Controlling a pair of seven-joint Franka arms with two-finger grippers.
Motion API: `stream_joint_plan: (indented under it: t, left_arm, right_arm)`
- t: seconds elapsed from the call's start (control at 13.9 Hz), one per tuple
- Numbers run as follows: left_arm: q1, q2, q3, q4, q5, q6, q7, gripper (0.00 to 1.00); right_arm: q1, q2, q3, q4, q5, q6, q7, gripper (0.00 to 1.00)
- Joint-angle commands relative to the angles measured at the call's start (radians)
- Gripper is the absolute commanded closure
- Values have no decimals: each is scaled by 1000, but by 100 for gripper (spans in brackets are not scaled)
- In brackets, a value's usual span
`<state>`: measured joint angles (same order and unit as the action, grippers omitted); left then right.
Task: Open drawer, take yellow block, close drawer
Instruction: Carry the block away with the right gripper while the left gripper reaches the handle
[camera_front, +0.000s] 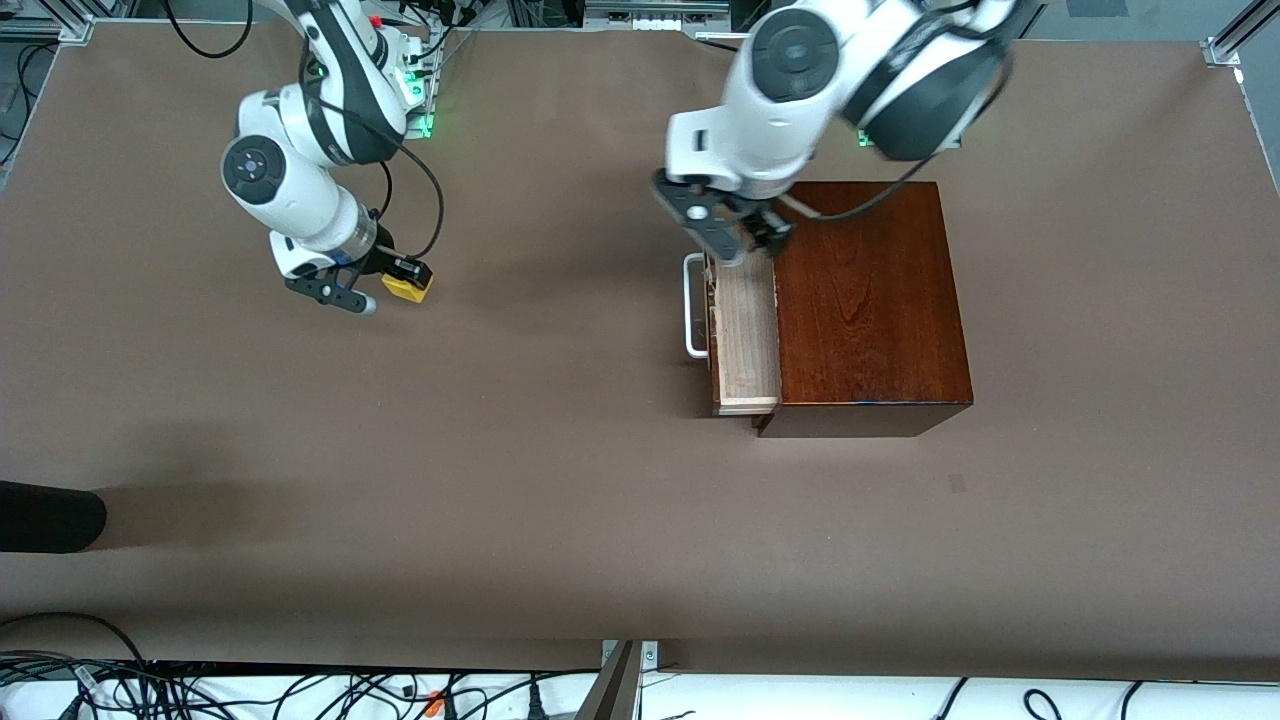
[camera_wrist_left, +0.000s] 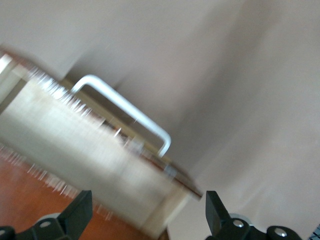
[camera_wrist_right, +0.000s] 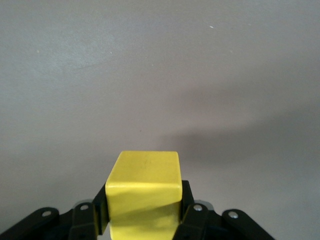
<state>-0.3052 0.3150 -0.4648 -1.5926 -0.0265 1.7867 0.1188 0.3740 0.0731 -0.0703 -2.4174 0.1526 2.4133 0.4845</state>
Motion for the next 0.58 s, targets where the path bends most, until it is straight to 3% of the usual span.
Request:
stream_joint_plan:
  t: [0.0, 0.29, 0.5]
  left_arm:
    - [-11, 73, 5, 34, 2, 83, 152, 0]
    - [-41, 133, 6, 29, 6, 180, 338, 0]
    - [-86, 183, 5, 26, 126, 258, 502, 0]
  right_arm:
    - [3, 54, 3, -9, 25, 68, -108, 96]
    - [3, 128, 20, -9, 45, 142, -223, 96]
    - [3, 165, 67, -8, 87, 197, -227, 96]
